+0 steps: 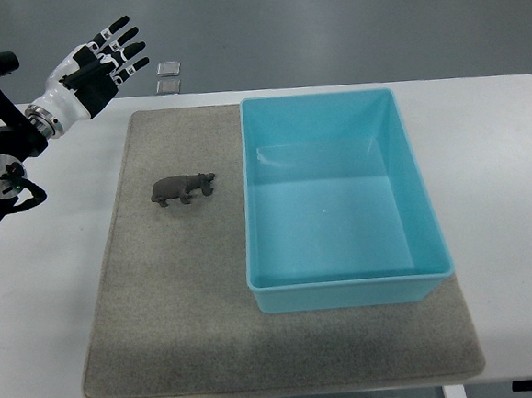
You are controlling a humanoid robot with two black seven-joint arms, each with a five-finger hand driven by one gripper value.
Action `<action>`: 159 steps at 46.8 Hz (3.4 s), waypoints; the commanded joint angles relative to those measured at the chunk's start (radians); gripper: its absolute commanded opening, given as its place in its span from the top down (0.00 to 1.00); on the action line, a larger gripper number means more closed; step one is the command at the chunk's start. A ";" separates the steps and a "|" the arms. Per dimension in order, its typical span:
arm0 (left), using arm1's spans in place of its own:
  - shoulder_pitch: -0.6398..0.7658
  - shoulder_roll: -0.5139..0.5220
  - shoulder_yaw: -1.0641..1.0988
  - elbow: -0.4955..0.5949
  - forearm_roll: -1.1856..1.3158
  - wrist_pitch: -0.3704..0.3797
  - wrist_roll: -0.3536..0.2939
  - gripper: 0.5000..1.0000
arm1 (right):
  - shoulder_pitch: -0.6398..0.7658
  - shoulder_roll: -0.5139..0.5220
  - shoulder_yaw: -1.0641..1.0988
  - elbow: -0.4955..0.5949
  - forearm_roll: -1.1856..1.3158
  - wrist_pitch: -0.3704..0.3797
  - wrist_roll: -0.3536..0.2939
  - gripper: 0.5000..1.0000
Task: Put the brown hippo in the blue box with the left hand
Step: 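Swing the left hand out over the mat toward the brown hippo, then lower the left hand's fingers down onto the brown hippo, then close the left hand's fingers around the brown hippo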
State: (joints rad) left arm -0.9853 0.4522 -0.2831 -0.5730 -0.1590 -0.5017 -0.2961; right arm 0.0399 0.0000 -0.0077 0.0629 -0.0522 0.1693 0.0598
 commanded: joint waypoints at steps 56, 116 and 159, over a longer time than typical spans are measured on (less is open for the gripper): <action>-0.237 0.151 0.378 -0.246 0.605 0.071 0.003 0.05 | 0.000 0.000 0.000 0.000 0.000 -0.001 0.000 0.13; -0.268 0.186 0.369 -0.332 1.155 0.075 0.005 0.19 | 0.000 0.000 0.000 0.000 0.000 0.001 0.000 0.13; -0.245 0.151 0.380 -0.332 1.188 0.143 0.012 0.29 | 0.000 0.000 0.000 0.000 0.000 0.001 0.000 0.13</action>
State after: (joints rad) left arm -1.2304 0.6034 0.0968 -0.9052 1.0294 -0.3588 -0.2839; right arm 0.0400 0.0000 -0.0077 0.0629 -0.0522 0.1697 0.0598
